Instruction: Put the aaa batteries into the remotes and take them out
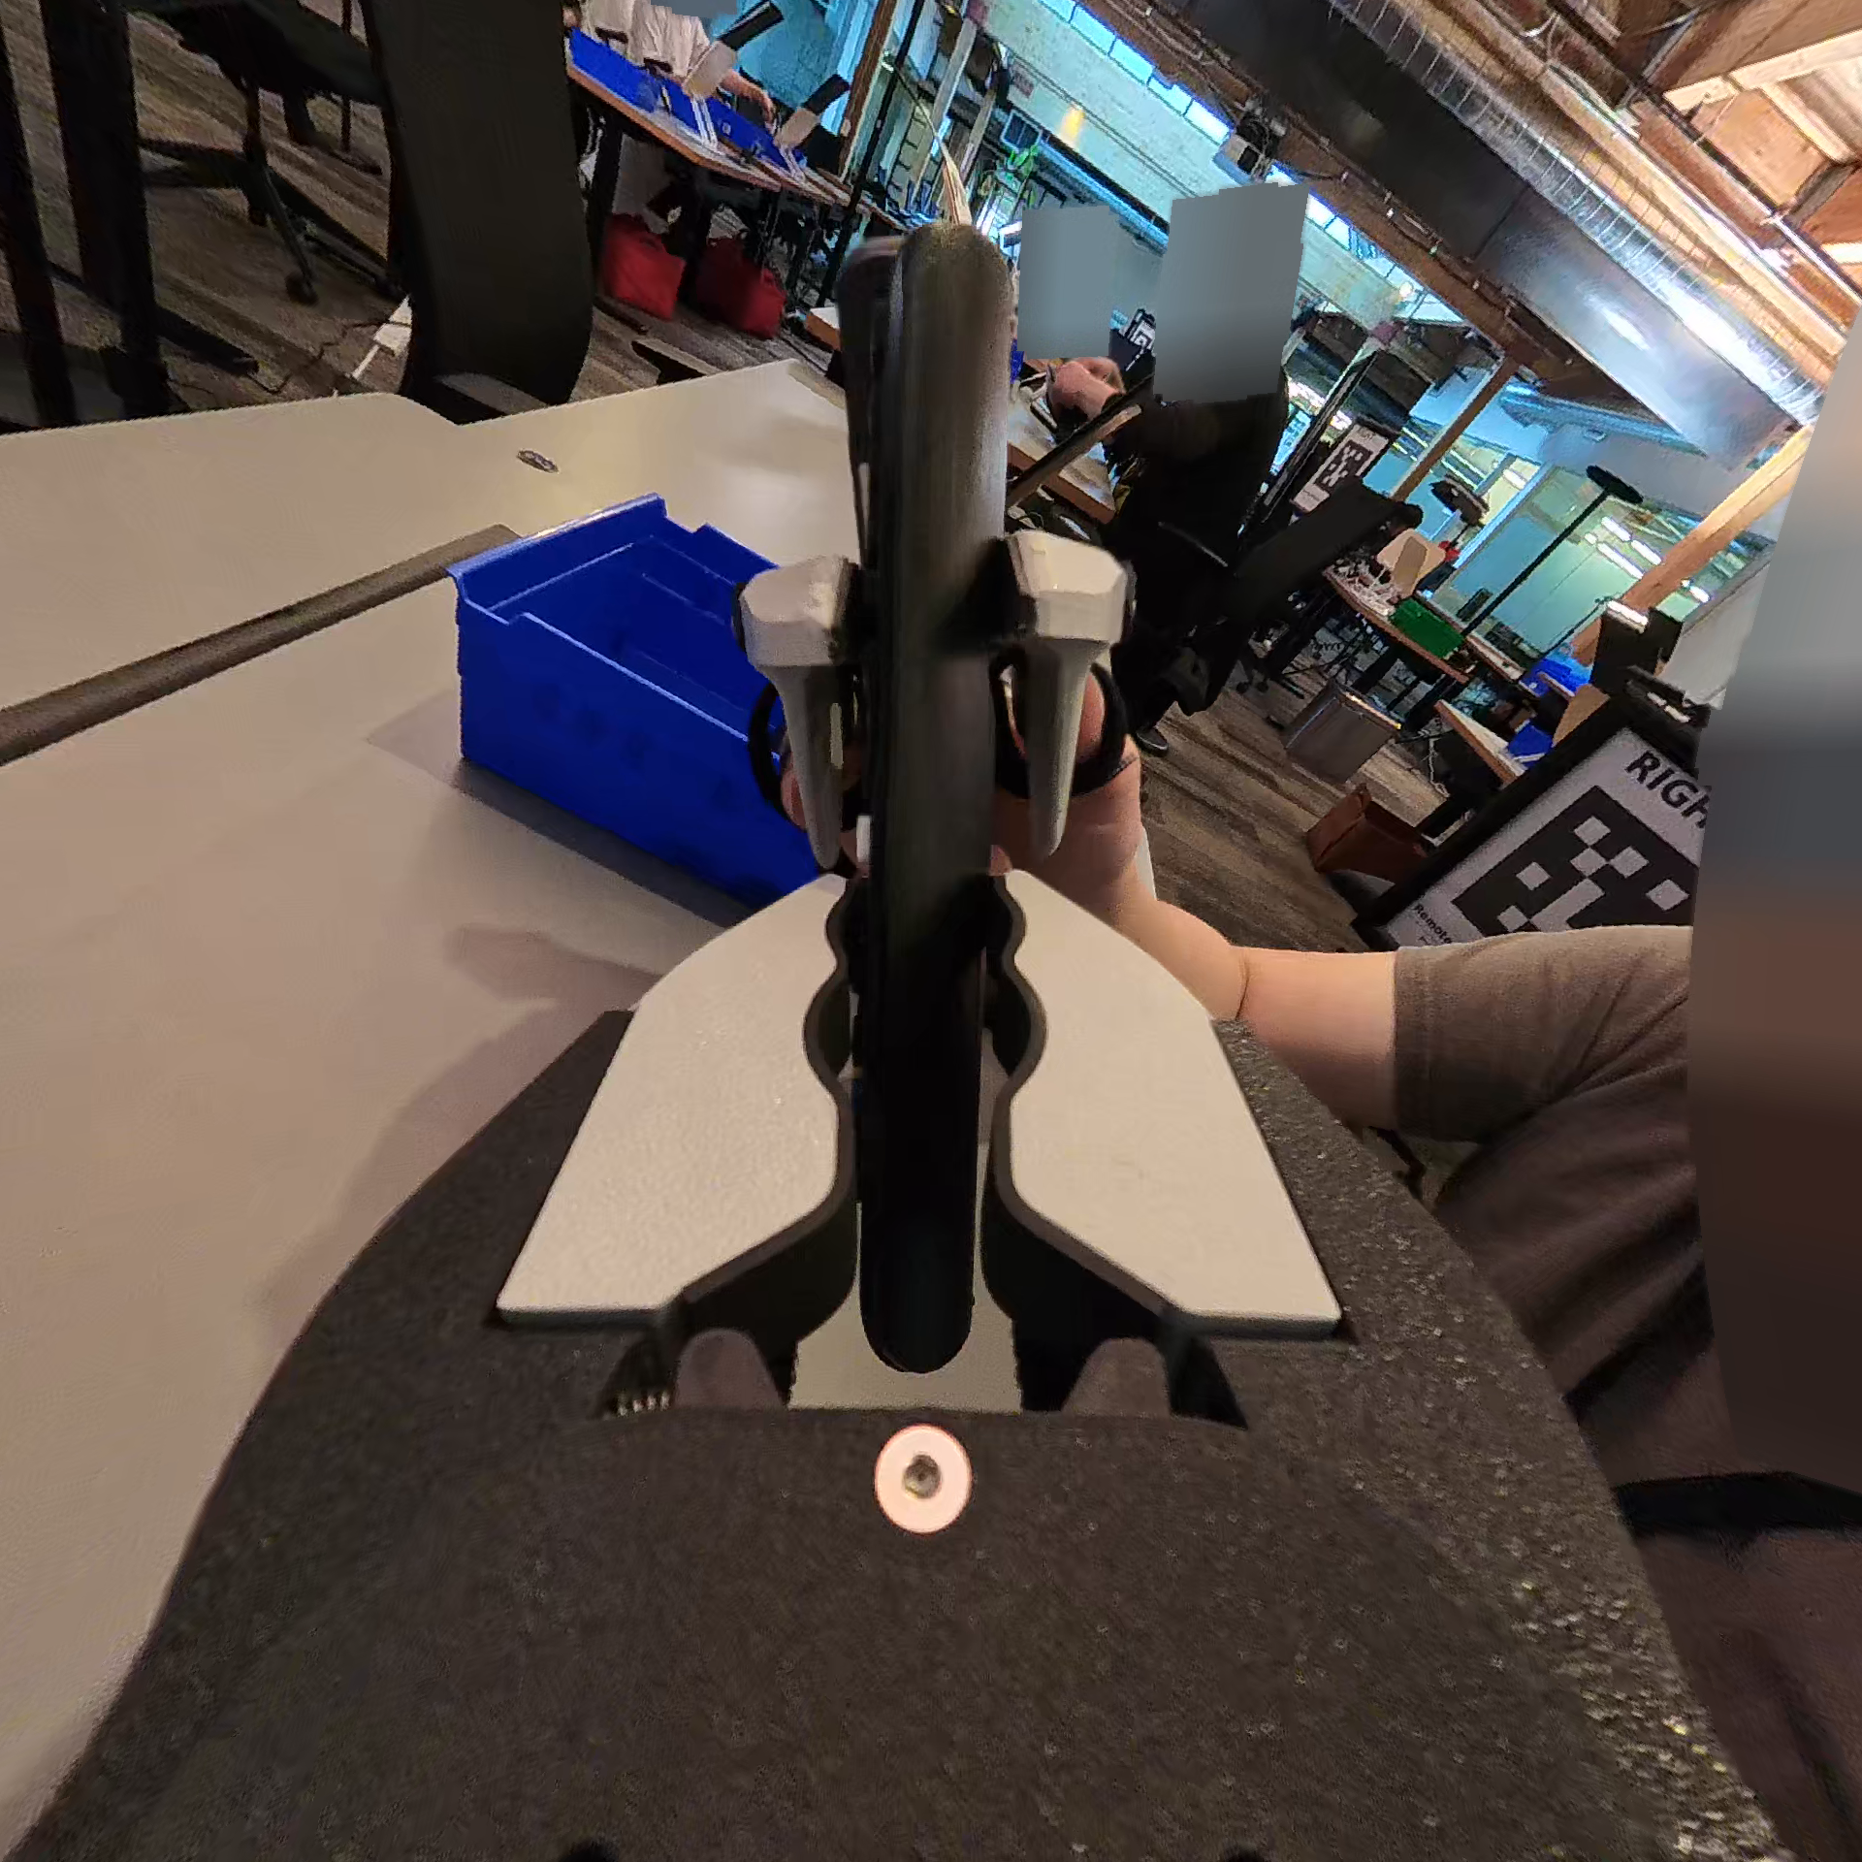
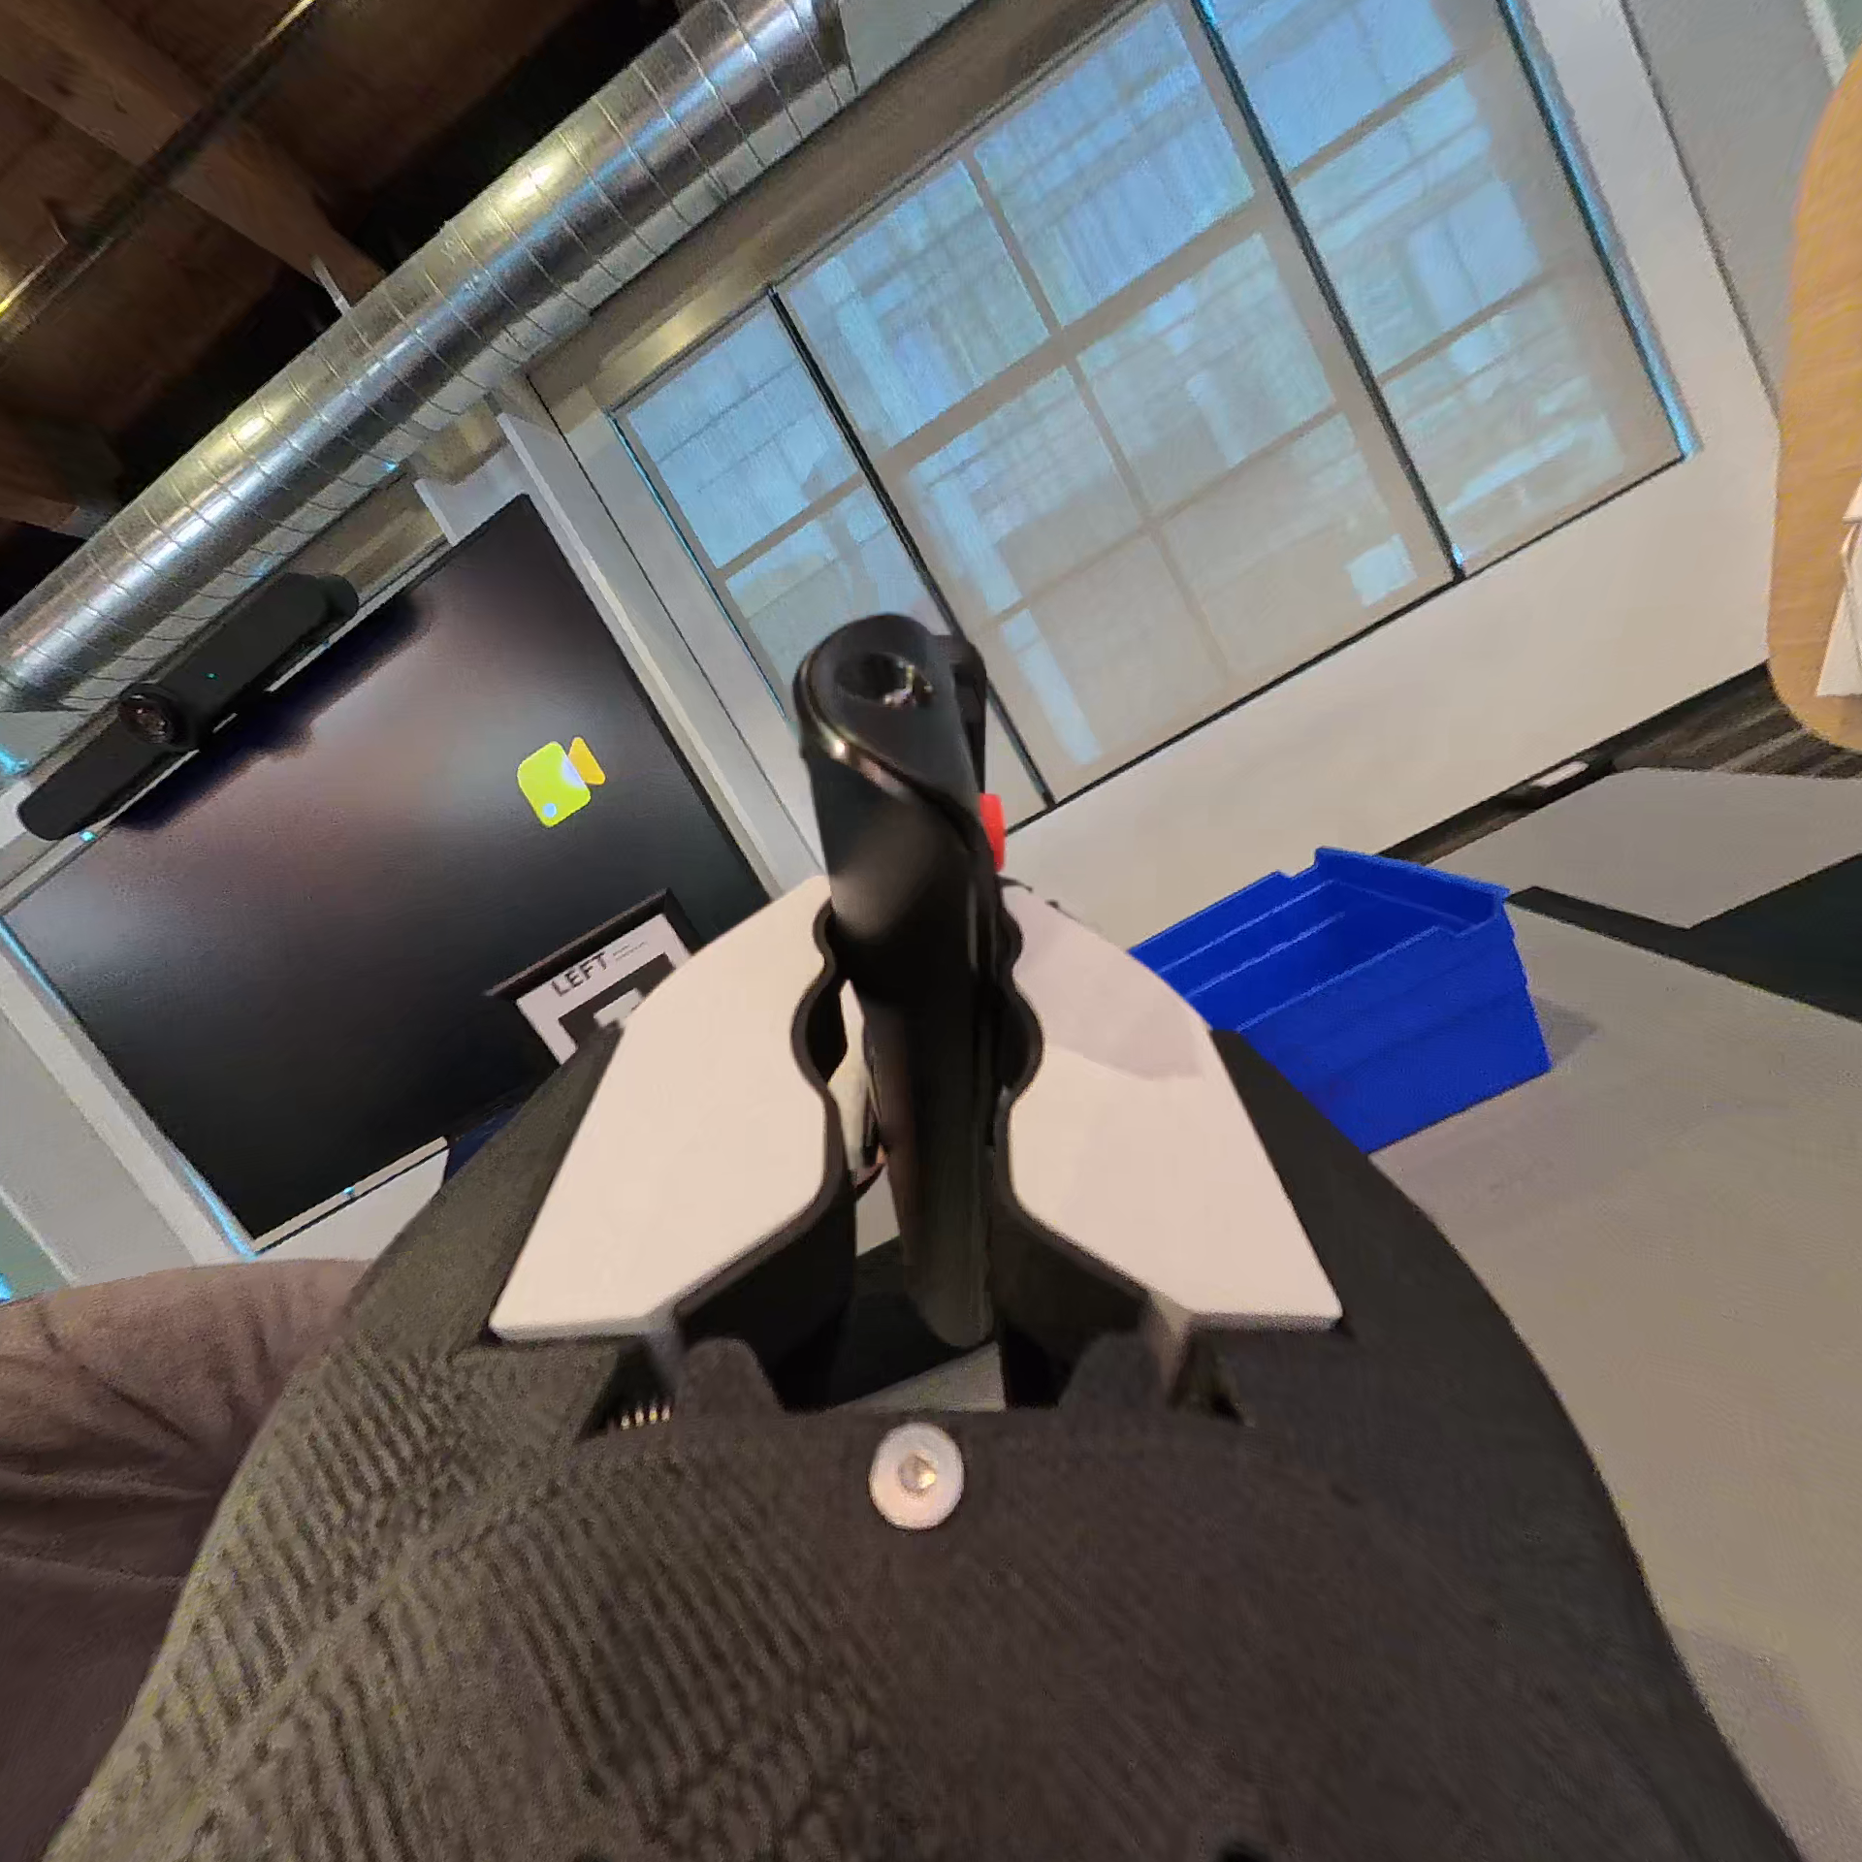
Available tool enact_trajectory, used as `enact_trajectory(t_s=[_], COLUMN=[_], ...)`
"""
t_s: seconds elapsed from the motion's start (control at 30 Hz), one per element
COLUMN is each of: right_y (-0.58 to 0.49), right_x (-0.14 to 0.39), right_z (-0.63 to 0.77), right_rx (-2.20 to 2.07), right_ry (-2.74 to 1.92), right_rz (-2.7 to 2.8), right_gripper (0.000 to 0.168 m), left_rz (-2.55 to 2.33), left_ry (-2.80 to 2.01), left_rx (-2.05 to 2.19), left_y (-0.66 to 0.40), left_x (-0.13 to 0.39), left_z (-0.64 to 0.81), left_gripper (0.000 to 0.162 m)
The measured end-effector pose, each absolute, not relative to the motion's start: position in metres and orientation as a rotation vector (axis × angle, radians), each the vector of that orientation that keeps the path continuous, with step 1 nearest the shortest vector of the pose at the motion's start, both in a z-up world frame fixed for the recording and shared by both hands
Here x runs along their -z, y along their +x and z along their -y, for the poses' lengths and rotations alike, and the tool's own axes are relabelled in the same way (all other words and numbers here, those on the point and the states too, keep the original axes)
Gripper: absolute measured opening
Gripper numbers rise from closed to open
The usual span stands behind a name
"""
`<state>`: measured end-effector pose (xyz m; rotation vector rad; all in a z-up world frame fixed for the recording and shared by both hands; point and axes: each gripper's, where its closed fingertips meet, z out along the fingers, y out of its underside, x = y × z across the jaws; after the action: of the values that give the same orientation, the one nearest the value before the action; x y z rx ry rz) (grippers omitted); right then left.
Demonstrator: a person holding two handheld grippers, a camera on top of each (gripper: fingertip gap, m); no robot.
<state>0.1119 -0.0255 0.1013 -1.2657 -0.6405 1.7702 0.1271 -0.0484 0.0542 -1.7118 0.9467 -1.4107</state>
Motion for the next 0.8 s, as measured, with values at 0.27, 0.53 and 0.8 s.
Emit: enact_trajectory(t_s=[0.27, 0.53, 0.8], right_y=[0.108, 0.108, 0.133], right_x=[-0.097, -0.102, -0.13], right_z=[0.043, 0.054, 0.034], right_rx=[-1.7, -1.634, -1.599], right_ry=[-1.385, -1.386, -1.224], right_rz=[0.874, 0.963, 0.756], right_gripper=[0.024, 0.025, 0.056], left_rz=[-1.209, -1.277, -1.012], left_ry=[-1.784, -1.777, -1.588], left_rx=[1.317, 1.268, 1.374], left_y=[0.136, 0.154, 0.141], left_x=[-0.034, -0.025, -0.056], left_z=[0.073, 0.083, 0.066], left_gripper=[0.026, 0.024, 0.024])
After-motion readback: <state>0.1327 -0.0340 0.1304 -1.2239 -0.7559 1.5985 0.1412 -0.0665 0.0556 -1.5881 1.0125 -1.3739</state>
